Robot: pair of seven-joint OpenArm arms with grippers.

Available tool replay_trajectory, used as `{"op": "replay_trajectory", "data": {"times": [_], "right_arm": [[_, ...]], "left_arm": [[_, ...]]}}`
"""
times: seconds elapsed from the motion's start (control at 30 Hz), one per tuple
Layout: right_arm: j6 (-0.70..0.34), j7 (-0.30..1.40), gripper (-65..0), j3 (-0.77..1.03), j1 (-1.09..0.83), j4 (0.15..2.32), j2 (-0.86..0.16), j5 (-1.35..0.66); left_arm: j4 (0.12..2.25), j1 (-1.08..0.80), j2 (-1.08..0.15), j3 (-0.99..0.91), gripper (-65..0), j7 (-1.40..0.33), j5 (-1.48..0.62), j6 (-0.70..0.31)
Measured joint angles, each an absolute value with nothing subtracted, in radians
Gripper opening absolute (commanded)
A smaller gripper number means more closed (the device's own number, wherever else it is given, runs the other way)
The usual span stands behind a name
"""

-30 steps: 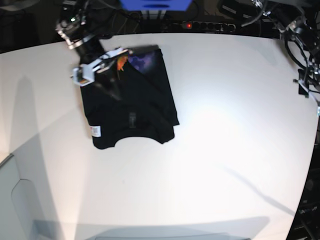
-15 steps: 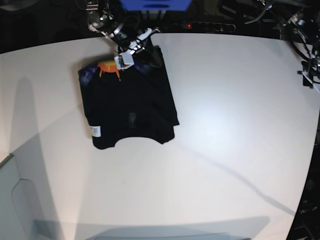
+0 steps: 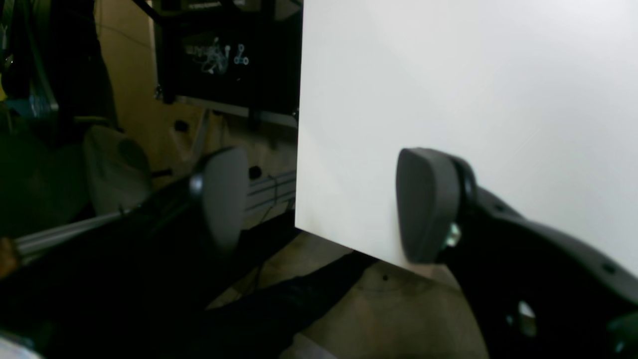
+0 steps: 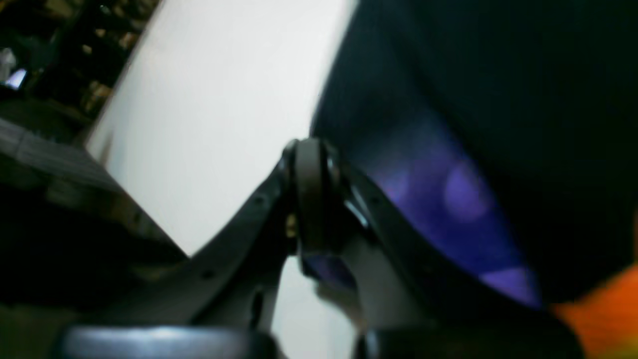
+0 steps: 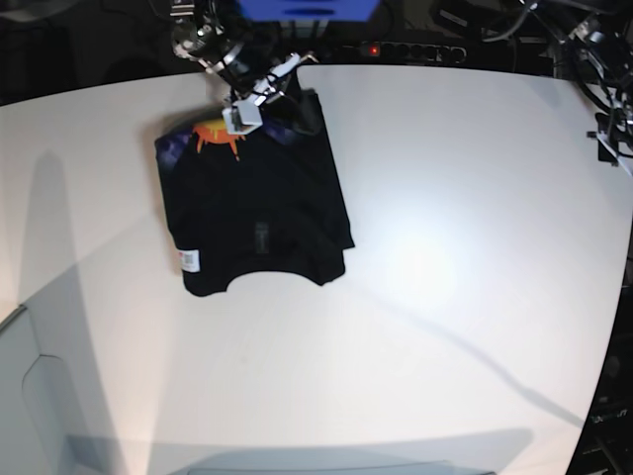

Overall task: Fold the T-shirt properly
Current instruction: 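Grasp the printed edge with the right gripper and pull it square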

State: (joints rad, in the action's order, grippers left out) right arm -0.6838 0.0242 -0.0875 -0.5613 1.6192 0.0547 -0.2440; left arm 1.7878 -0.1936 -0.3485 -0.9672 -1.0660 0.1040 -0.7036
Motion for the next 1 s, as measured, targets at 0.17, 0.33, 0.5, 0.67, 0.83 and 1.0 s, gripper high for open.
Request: {"op": "replay_trajectory", "data": {"times": [0.17, 0.33, 0.5, 0.67, 0.83, 1.0], "right_arm": [[-0.683, 0.025, -65.0, -0.056, -0.625, 1.748, 0.036, -0.243], [-0.683, 0.03, -65.0, -0.056, -0.596, 1.627, 0.041, -0.241], [-0.683, 0.006, -65.0, -0.057, -0.552, 1.509, 0.041, -0.242], [-0.683, -0.133, -65.0, -0.059, -0.546, 1.428, 0.044, -0.244], [-0.684, -0.194, -65.0, -0.099, -0.488, 1.361, 0.043, -0.245], [-0.684, -0.188, -65.0, -0.152, -0.475, 1.356, 0.035, -0.245]], "left_arm": [[1.788, -0.194, -0.348, -0.967, -20.0, -1.066, 0.104, -0.703], [1.788, -0.194, -0.347, -0.967, -20.0, -1.066, 0.105, -0.704], [1.788, -0.194, -0.347, -0.967, -20.0, -1.066, 0.104, -0.704], [1.788, -0.194, -0.349, -0.967, -20.0, -1.066, 0.105, -0.704], [1.788, -0.194, -0.349, -0.967, -20.0, -1.066, 0.107, -0.704], [1.788, -0.193, -0.349, -0.967, -20.0, -1.066, 0.108, -0.704]]}}
